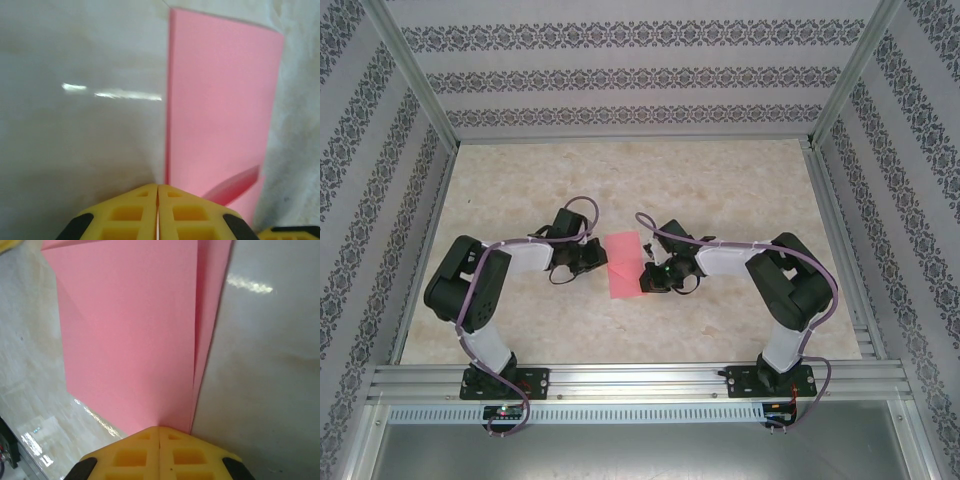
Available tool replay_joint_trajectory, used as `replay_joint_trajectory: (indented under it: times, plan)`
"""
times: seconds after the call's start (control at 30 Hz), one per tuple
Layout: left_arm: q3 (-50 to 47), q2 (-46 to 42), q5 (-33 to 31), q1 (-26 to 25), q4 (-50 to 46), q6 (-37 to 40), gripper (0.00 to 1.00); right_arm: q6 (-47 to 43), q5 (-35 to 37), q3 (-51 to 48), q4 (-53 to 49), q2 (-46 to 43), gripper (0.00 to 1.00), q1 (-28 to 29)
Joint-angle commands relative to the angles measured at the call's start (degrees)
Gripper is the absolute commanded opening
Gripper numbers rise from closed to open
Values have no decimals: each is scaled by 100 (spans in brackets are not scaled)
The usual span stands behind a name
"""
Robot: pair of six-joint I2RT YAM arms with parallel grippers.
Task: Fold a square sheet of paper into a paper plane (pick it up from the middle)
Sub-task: Fold the triangle a second time at the center of the table.
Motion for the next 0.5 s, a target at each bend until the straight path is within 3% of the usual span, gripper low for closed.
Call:
replay_joint_trajectory:
  times: [0.0,0.23,0.47]
  plan:
    - [192,-350,-479,131,-463,347,9,505,429,-142,-311,363,6,386]
    - [-132,-1171,-870,126,-475,193,10,1697,826,279,327,477,7,985]
    - [-717,-1359,301,-4,376,7,10,2052,852,156,1221,158,8,1006]
